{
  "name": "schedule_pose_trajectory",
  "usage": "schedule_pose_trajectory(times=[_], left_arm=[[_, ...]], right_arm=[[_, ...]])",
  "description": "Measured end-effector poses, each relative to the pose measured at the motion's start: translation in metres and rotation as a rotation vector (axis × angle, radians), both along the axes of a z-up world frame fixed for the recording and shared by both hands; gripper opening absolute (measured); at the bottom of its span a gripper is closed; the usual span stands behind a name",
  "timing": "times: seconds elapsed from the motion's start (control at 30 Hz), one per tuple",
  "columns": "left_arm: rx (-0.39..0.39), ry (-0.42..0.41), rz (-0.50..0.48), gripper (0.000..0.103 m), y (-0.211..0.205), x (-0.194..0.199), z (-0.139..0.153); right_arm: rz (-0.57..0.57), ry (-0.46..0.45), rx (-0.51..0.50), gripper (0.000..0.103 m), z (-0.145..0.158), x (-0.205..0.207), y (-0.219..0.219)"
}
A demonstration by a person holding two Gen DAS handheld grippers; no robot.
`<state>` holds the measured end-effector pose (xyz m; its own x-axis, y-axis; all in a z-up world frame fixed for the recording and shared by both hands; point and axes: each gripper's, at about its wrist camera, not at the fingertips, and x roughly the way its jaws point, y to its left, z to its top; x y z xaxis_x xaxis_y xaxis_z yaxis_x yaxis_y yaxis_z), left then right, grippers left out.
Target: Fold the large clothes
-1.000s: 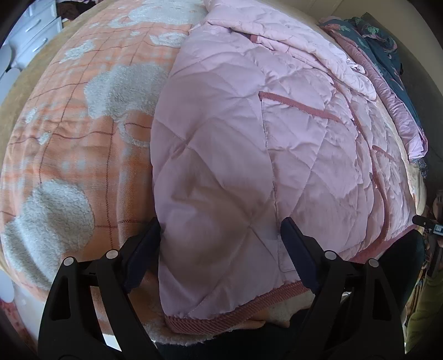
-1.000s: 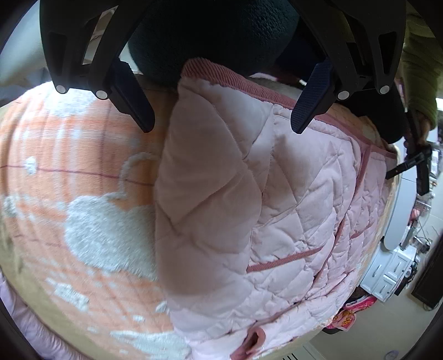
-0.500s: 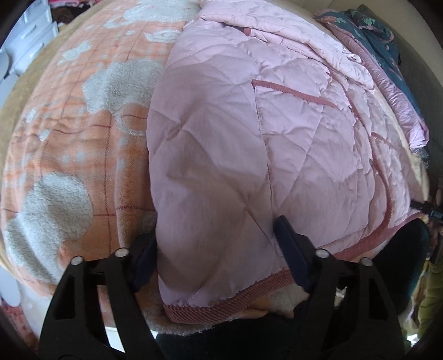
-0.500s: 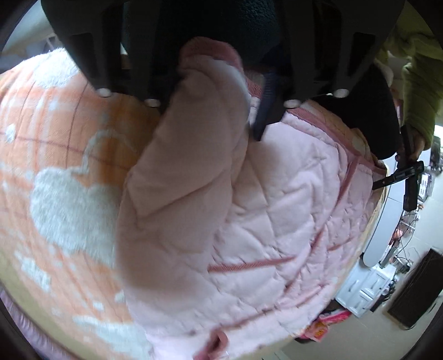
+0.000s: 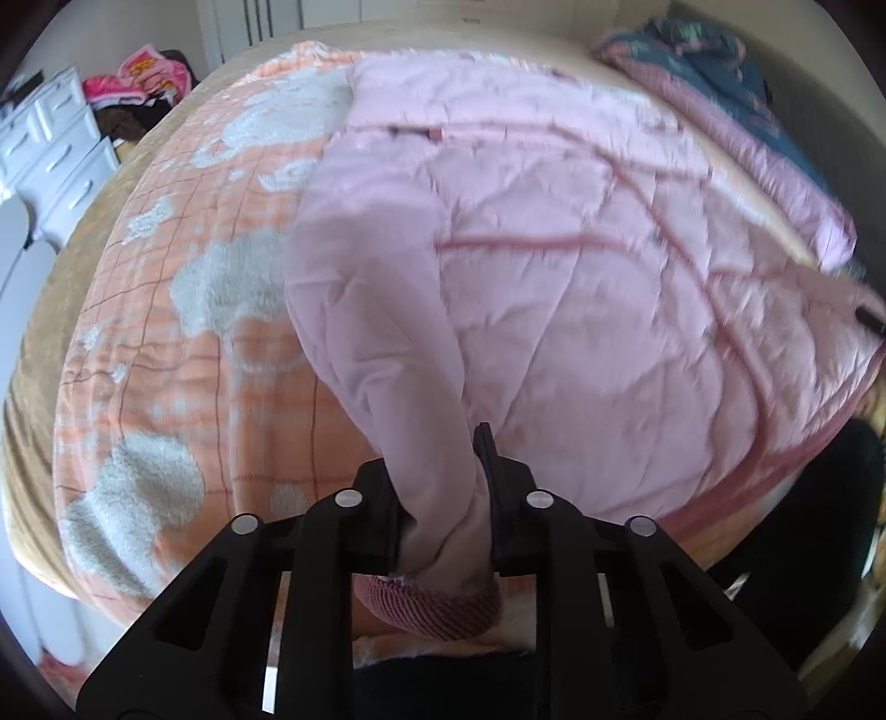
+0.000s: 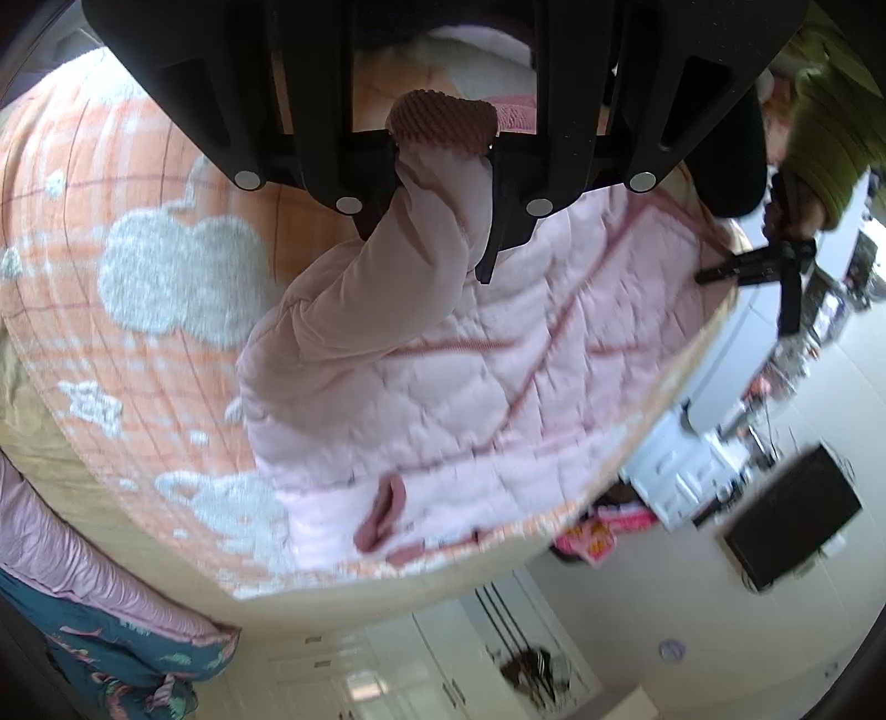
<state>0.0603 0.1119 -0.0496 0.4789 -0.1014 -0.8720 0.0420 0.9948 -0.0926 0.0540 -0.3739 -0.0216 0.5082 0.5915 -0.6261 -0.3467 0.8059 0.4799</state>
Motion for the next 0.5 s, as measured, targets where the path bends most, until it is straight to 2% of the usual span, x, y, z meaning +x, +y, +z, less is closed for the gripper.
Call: schedule_pose_trajectory(times=[0.33, 0.5], left_arm=[[-0.112, -0.173, 0.037, 0.011, 0.004, 0.019, 0.063], [-0.151, -0.230, 0.058, 0.011, 0.010, 0.027, 0.086]], right_arm=[[-0.046, -0.074, 0.080, 0.020, 0.036, 0.010, -0.008], [-0.069, -0.118, 0.118, 0.019, 0.057, 0.021, -0.012]])
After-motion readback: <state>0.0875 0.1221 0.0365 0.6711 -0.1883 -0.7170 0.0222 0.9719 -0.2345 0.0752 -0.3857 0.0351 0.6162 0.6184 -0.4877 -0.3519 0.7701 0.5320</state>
